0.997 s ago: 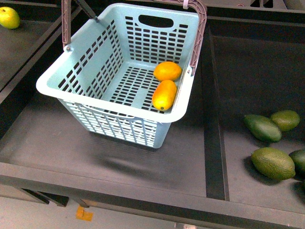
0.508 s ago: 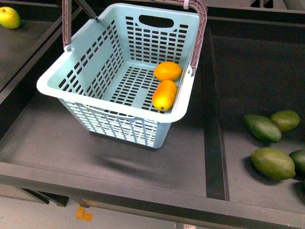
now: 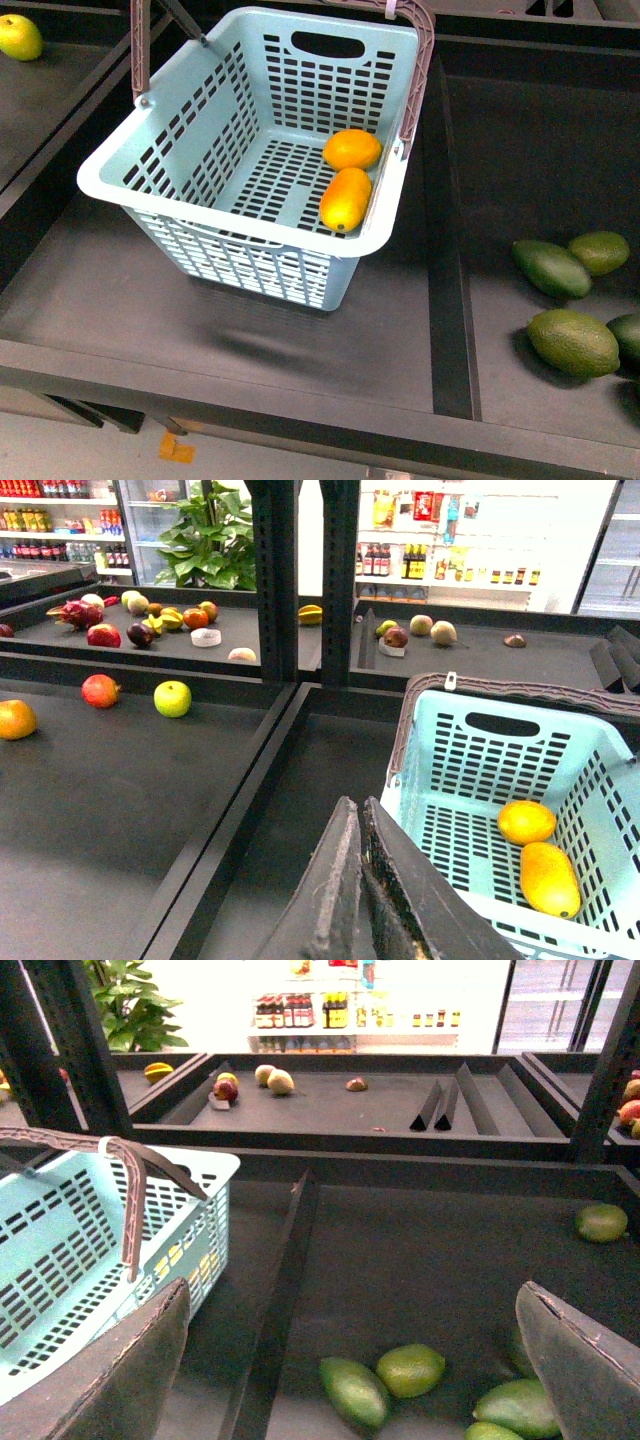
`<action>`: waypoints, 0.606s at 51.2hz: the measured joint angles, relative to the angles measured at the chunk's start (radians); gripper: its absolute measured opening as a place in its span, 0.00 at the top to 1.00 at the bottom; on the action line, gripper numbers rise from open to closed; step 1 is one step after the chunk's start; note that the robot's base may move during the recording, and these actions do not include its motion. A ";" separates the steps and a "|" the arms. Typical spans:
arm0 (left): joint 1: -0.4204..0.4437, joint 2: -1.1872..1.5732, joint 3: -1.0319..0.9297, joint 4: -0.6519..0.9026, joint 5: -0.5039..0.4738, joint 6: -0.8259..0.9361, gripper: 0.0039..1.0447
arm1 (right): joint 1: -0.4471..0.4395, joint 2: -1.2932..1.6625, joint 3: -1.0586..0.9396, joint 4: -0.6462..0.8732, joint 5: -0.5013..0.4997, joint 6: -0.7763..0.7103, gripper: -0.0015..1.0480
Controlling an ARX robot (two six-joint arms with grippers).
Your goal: Pick lemon and mango into basket
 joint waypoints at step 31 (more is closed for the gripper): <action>0.000 -0.240 0.000 -0.246 0.000 0.000 0.97 | 0.000 0.000 0.000 0.000 0.000 0.000 0.08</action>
